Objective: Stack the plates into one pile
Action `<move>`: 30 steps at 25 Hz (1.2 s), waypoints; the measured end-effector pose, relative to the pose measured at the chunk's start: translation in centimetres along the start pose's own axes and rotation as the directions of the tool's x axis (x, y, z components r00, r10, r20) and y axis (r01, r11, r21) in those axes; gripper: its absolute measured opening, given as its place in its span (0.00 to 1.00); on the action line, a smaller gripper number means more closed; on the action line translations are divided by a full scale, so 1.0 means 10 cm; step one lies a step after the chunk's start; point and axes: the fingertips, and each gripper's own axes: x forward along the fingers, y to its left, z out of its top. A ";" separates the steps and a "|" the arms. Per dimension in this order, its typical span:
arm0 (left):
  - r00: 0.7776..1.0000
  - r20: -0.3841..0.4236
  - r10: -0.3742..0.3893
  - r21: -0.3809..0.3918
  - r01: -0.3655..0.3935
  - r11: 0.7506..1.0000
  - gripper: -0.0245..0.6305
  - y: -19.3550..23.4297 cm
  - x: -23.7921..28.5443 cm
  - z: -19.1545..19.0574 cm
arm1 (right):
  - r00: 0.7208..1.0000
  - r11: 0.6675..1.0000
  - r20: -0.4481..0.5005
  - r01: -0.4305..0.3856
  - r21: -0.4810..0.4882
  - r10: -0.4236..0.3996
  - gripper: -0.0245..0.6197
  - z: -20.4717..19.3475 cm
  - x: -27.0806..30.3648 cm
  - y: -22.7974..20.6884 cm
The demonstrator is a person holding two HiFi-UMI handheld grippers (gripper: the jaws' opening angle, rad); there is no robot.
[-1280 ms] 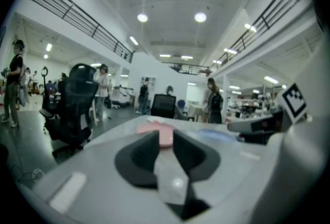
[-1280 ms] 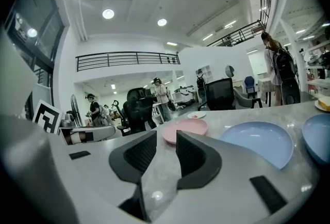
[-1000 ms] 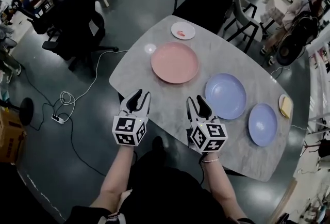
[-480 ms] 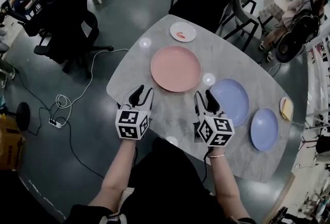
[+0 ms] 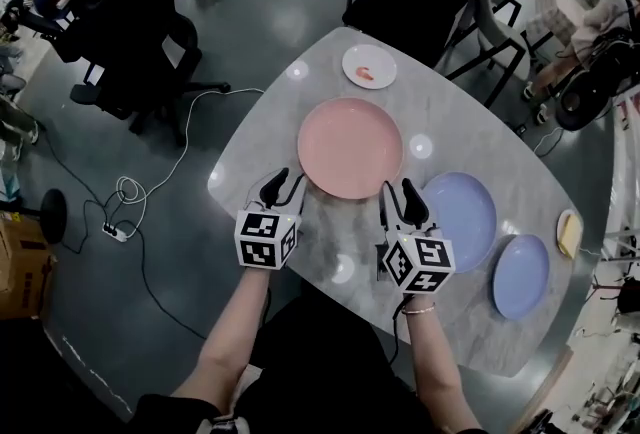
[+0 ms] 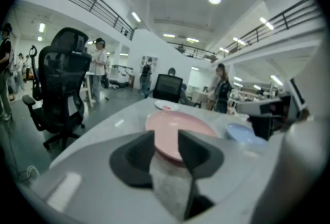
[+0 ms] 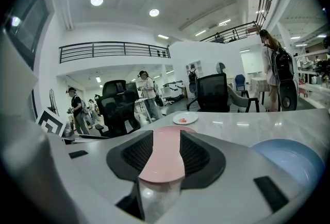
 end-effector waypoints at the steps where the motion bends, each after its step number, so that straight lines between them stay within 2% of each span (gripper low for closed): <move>1: 1.000 -0.007 0.004 0.000 -0.004 1.000 0.25 0.01 0.06 -0.01 | 1.000 1.000 -0.004 -0.001 0.002 0.001 0.25 -0.01 0.05 -0.03; 5: 0.999 -0.047 0.026 -0.010 -0.026 1.000 0.25 0.07 0.30 -0.06 | 1.000 1.000 -0.026 -0.004 0.030 0.005 0.25 -0.07 0.22 -0.14; 10: 0.986 -0.159 0.051 -0.076 -0.064 0.995 0.25 0.24 0.61 -0.23 | 0.999 0.999 -0.045 -0.010 0.051 0.012 0.25 -0.14 0.37 -0.22; 13: 0.978 -0.198 0.061 -0.099 -0.082 0.992 0.25 0.31 0.76 -0.28 | 0.998 0.998 -0.056 -0.010 0.061 0.013 0.25 -0.16 0.44 -0.27; 24: 0.960 -0.263 0.093 -0.128 -0.130 0.983 0.20 0.38 1.02 -0.37 | 0.997 0.998 -0.080 -0.011 0.061 0.016 0.25 -0.17 0.60 -0.39; 30: 0.954 -0.271 0.126 -0.128 -0.166 0.978 0.14 0.42 1.07 -0.37 | 0.995 1.000 -0.099 0.020 0.014 -0.018 0.26 -0.15 0.76 -0.52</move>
